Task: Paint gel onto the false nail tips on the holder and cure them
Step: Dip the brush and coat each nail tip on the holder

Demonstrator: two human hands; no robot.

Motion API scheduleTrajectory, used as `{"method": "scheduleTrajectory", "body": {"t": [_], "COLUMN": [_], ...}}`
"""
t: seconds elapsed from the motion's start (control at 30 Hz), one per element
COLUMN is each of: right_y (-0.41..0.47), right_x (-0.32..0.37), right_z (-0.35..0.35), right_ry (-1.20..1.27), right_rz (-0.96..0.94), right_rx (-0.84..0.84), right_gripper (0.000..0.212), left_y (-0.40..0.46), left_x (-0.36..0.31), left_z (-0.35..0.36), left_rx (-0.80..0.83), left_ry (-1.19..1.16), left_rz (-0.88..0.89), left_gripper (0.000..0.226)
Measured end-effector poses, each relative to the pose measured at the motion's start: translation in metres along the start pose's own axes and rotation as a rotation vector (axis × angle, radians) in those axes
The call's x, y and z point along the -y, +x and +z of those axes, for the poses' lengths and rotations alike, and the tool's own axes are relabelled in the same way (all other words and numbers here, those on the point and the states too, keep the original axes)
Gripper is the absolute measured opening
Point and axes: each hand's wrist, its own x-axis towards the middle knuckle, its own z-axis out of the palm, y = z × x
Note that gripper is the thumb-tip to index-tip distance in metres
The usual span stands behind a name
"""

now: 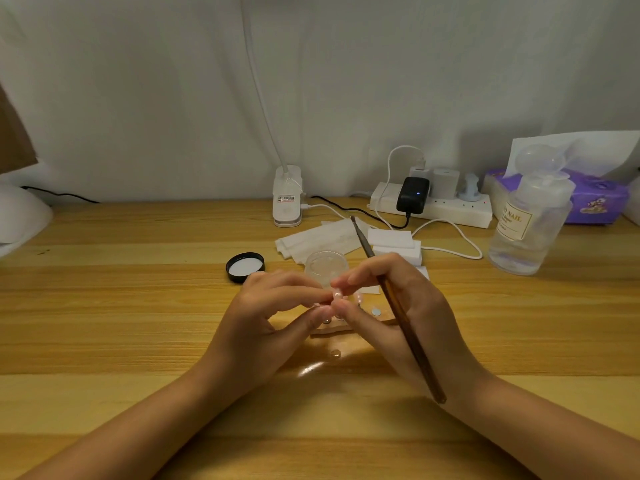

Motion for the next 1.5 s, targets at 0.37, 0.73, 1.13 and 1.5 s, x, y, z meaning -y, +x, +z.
{"method": "scheduleTrajectory", "body": {"t": [0.37, 0.73, 1.13, 1.5], "right_y": [0.019, 0.014, 0.027, 0.022], "right_x": [-0.017, -0.028, -0.027, -0.029], "right_z": [-0.042, -0.045, -0.071, -0.067], "right_ry": [-0.06, -0.088, -0.131, -0.028], "right_rz": [0.236, 0.242, 0.301, 0.379], "right_rx": [0.125, 0.275, 0.453, 0.424], "right_gripper": [0.021, 0.023, 0.026, 0.021], "left_y": [-0.004, -0.006, -0.004, -0.005], "left_x": [0.007, 0.012, 0.009, 0.01], "left_z": [-0.002, -0.001, -0.001, -0.001], "left_rx": [0.081, 0.168, 0.147, 0.144], "left_ry": [0.035, 0.025, -0.002, 0.023], "left_rz": [-0.33, -0.437, -0.451, -0.451], "left_gripper": [0.045, 0.047, 0.037, 0.03]}}
